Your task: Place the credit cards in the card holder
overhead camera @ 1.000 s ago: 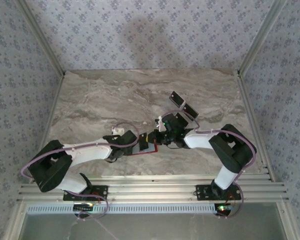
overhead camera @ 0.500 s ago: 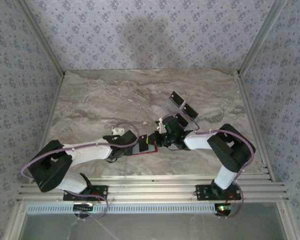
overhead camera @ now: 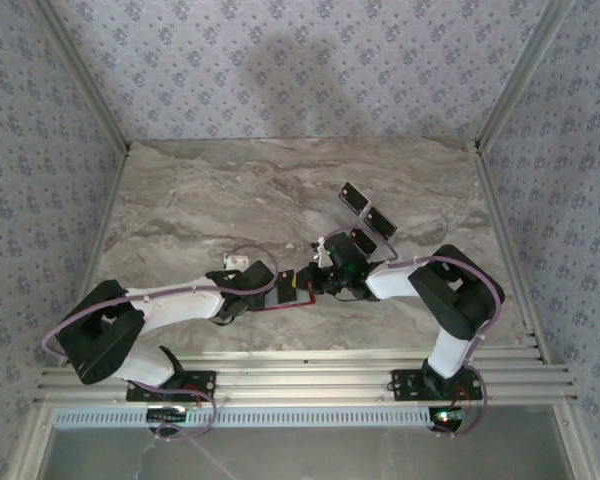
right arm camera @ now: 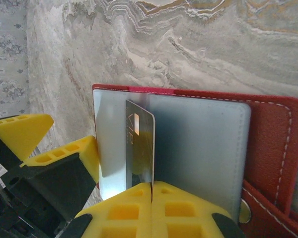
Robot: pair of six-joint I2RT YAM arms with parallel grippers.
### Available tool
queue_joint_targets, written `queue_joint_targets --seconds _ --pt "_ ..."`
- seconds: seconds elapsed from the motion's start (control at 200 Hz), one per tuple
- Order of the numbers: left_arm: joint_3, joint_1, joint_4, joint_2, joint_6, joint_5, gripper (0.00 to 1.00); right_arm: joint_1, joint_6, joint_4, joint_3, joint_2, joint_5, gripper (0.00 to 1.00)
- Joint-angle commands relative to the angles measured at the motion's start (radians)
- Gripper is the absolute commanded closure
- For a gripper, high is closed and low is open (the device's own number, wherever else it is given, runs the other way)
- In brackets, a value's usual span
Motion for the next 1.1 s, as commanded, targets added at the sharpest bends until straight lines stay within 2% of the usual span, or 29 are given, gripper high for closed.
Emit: queue_joint_targets --seconds 0.0,0.535,0.794,0.874,0.994,1.094 --pt "-0.007 -0.008 -0.036 0.018 -0.007 -0.012 0.00 -0.004 0.020 0.010 -0.020 0.027 0.002 1.00" --pt "-0.002 -0.009 -0.035 0.024 -0.006 -0.010 0.00 0.044 0.017 -0.015 0.055 0.095 -0.038 1.00" --pt "0.002 -0.011 -0.031 0.022 -0.006 -0.009 0.00 0.062 -0.022 -0.112 0.129 0.120 -0.059 1.00" --pt "0.005 -0.011 -0.036 0.015 -0.012 -0.012 0.00 0.060 -0.047 -0.155 0.138 0.093 -0.055 0.86" --pt "0.005 -0.001 -0.080 -0.029 -0.053 -0.046 0.00 0.053 -0.096 -0.255 0.151 0.026 -0.031 0.59" --pt "-0.025 0.046 -0.085 -0.099 -0.066 -0.028 0.00 0.050 -0.147 -0.356 0.174 -0.025 -0.005 0.49"
